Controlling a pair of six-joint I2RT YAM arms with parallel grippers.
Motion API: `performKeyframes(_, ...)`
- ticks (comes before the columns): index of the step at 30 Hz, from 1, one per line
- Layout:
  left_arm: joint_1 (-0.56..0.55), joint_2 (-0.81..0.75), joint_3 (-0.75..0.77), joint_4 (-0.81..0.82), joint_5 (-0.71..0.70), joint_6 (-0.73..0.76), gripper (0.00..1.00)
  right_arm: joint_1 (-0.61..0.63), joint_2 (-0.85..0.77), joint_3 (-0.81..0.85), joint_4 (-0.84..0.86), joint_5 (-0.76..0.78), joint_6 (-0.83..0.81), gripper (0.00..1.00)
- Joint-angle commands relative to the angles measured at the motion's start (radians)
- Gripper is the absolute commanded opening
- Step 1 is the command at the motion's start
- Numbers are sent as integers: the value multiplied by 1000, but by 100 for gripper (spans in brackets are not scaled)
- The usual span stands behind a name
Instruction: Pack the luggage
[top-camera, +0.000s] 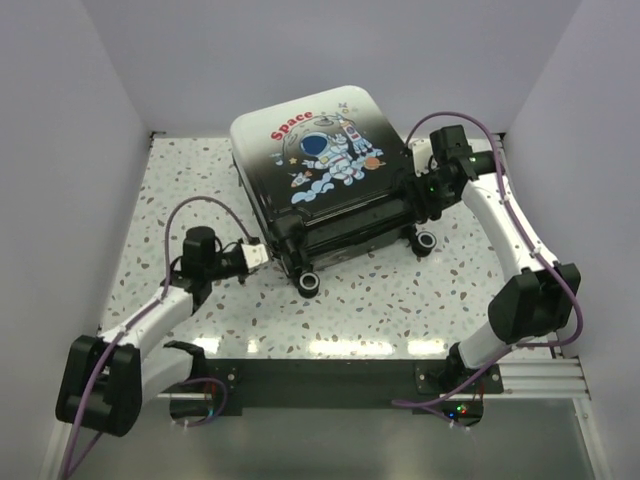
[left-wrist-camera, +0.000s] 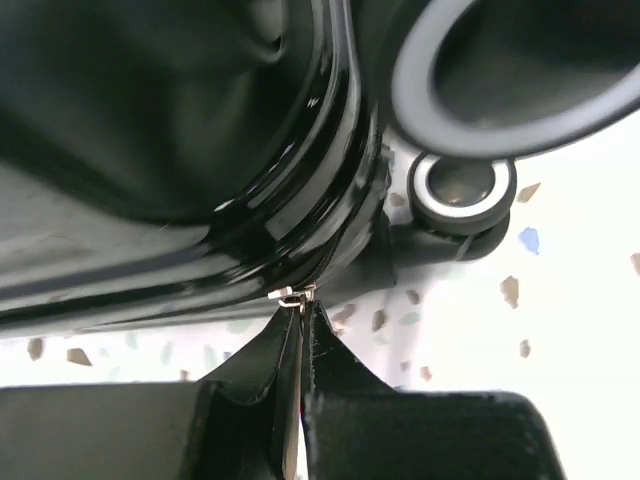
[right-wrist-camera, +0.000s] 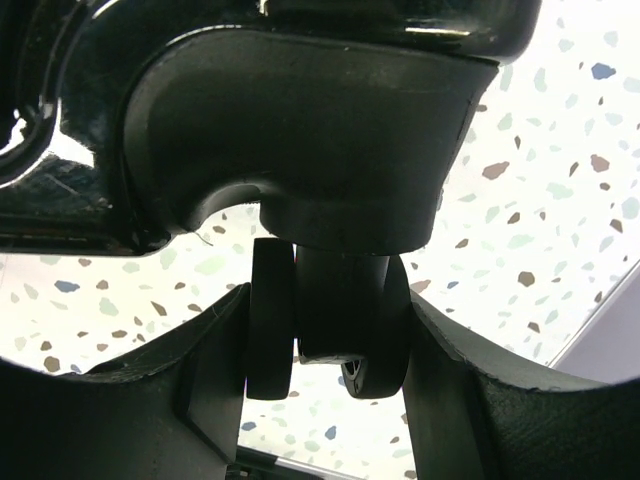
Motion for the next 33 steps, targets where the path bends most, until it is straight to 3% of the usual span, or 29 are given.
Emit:
performKeyframes(1,-113,-77,-78,131,-162,-212,0,2,-57,-8,25,-30,41,0)
performKeyframes(2,-197,-88,-80,151,-235,-239,0,2,-60,-11,23,-32,46,0)
performKeyframes(4,-260,-119,-100,174,-408,-311,0,4,-64,-27,28,-36,56,0)
performKeyframes(9,-469,-119,-112,257,-646,-438,0,5,-79,-55,41,-30,70,0)
performKeyframes(11,-541,-93,-129,344,-842,-469,0,4,-85,-64,40,-33,70,0)
performKeyframes(14,-531,-27,-59,351,-983,-572,0,7,-96,-86,43,-50,70,0)
performKeyframes(20,-340,90,101,349,-915,-695,0,5,-90,-103,54,-58,61,0)
performKeyframes(26,-184,203,201,387,-852,-669,0,17,-48,-63,58,-139,76,0)
performKeyframes(30,-160,174,187,397,-793,-611,0,24,-30,-40,69,-176,122,0)
performKeyframes(33,-210,75,83,392,-728,-530,0,24,-24,-37,71,-180,156,0)
